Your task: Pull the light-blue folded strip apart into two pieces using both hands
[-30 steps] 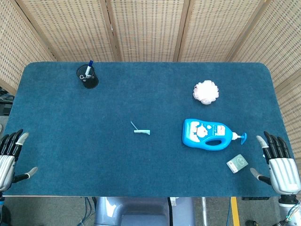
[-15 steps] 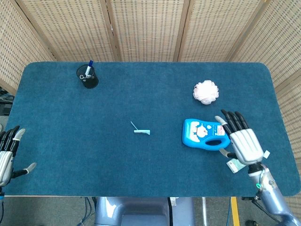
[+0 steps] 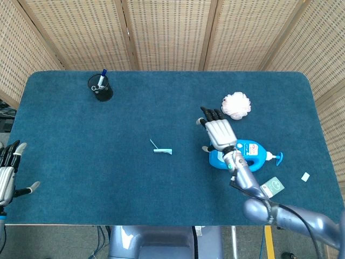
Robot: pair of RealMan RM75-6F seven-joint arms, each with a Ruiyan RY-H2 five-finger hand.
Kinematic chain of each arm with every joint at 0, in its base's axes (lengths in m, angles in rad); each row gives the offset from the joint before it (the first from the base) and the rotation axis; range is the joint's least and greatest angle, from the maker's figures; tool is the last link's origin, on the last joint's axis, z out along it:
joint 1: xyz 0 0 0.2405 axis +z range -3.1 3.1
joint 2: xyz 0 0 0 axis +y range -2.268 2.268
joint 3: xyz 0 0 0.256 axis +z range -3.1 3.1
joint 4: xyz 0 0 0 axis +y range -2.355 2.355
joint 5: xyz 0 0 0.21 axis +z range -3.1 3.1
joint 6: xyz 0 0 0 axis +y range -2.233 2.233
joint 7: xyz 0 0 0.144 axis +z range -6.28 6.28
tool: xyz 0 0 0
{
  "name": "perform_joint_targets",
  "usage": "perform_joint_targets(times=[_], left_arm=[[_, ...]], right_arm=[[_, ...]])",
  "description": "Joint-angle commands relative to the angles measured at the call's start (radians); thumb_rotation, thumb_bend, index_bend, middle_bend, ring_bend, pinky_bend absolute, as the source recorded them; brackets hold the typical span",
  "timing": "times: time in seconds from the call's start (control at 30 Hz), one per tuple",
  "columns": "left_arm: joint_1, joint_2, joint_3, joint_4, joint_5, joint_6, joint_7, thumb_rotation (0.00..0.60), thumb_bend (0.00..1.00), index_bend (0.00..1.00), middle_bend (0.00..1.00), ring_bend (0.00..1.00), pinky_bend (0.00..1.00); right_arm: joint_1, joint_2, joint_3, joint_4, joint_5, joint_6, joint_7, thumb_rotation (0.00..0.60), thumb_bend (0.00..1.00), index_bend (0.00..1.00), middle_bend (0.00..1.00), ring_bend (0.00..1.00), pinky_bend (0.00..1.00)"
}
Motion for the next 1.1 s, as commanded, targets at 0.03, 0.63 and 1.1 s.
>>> perform_joint_targets(times=[0.03,0.63,1.1], left_arm=[[-0.005,0.000,-0.004,0.000,-0.016,-0.012,0.005,0.600,0.07,0.00,0.00,0.00,0.00],[-0.032,-0.010,-0.020,0.010,-0.094,-0.068,0.036,0.600,0.08,0.00,0.00,0.00,0.00],[-0.029,-0.001,-0.018,0.010,-0.096,-0.067,0.007,0.600,0.08,0.00,0.00,0.00,0.00]], right_arm=[[0.078,-0.092,-0.004,0.070,0.082,-0.015,-0.070,0.600,0.05,0.30,0.00,0.00,0.01],[0.265,-0.313,-0.025,0.204,0.240,0.063,-0.242,0.600,0.21,0.35,0.00,0.00,0.01],[0.292,-0.396,-0.033,0.303,0.277,0.058,-0.248,0.600,0.23,0.35,0.00,0.00,0.01]])
